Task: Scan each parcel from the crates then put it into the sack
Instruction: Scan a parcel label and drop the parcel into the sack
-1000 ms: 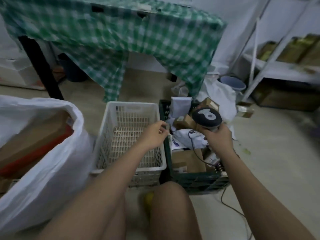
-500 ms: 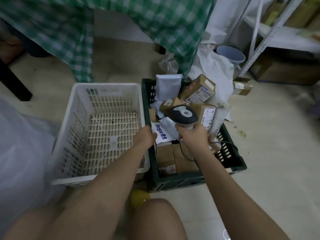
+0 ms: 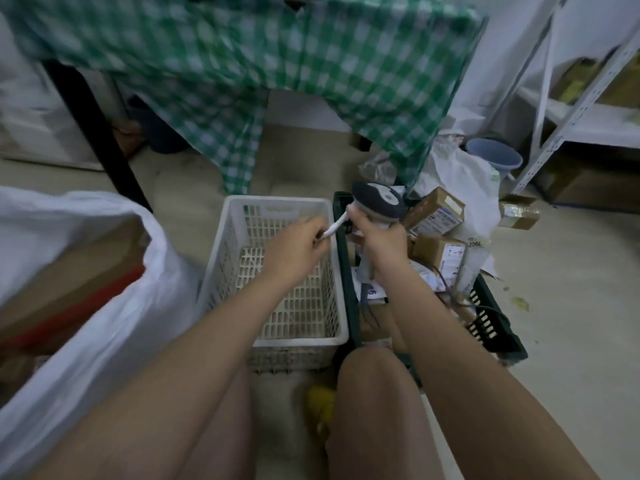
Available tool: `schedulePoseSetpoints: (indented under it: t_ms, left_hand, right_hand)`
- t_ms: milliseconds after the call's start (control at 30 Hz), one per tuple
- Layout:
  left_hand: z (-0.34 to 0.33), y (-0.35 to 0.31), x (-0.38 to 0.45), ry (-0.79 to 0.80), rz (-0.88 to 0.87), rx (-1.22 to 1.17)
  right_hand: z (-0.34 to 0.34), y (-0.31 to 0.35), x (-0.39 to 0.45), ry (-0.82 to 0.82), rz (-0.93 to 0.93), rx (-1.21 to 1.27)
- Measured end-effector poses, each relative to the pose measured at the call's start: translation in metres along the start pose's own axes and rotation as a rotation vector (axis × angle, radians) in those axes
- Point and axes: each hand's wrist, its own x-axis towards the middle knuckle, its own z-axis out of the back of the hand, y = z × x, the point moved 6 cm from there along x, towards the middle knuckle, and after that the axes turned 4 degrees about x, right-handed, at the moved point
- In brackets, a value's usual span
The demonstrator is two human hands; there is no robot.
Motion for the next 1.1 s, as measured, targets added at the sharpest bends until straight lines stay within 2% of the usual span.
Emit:
schedulePoseSetpoints:
  t_ms: [100,200,300,400,467,567,633,667,733,833,1000,1100]
  left_hand:
    - [0.018,0.014,-0.025,0.0,-0.09,0.081]
    - [0.021,0.041,-0.045,0.028,-0.071,0.001]
    - [0.021,0.077,-0.055,0.021,0.149,-0.188]
    - [0.019,0.122,-0.057,-0.083,0.404,-0.228]
    - [0.009,0.147,-0.055,-0.072,0.514,-0.284]
    - [-0.011,0.183,-0.056,-0.076,0.764,-0.605]
    - [-0.018,0.194,-0.057,-0.091,0.871,-0.803]
    - [-0.015,0.194,-0.055,-0.115,0.866,-0.822]
    - [-0.006,0.195,-0.053,-0.148,0.806,-0.697]
    - [0.0,0.184,-0.049,-0.098,0.669,-0.5]
    - [-0.008,0.152,-0.045,0.069,0.449,-0.533]
    - [-0.011,0.142,-0.046,0.09,0.437,-0.522]
  right_hand:
    - [-0.034,-0.016,-0.014,-0.048,-0.025,-0.054]
    - [-0.057,-0.027,-0.027,-0.06,-0.047,-0.044]
    - [-0.064,-0.039,-0.028,-0.05,-0.076,0.013]
    - [-0.067,-0.055,-0.026,0.014,-0.135,0.009]
    - [-0.069,-0.065,-0.021,0.068,-0.173,0.008]
    - [-0.071,-0.072,-0.011,0.121,-0.19,-0.055]
    - [-0.067,-0.075,0.0,0.084,-0.124,-0.12]
    - [-0.063,-0.074,0.005,0.065,-0.068,-0.156]
    - [-0.056,-0.07,0.014,0.011,0.036,-0.202]
    - [-0.05,-0.065,0.021,-0.012,0.091,-0.206]
    - [-0.065,-0.077,0.014,0.235,0.018,-0.244]
    - [-0.074,-0.082,0.005,0.303,-0.029,-0.218]
